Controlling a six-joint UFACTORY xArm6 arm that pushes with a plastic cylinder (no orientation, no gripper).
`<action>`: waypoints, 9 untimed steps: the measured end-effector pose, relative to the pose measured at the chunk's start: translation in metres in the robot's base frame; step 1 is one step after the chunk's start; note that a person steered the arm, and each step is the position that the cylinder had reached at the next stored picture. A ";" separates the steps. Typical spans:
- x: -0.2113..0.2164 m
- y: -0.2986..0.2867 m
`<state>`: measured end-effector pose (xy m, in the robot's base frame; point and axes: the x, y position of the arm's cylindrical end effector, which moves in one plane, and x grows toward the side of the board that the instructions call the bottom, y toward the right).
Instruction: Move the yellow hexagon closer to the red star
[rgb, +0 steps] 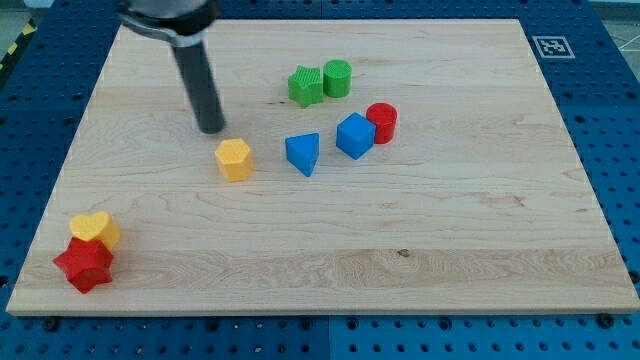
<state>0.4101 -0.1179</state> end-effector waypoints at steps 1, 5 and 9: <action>0.023 0.044; 0.032 0.040; 0.070 -0.014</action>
<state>0.4805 -0.1321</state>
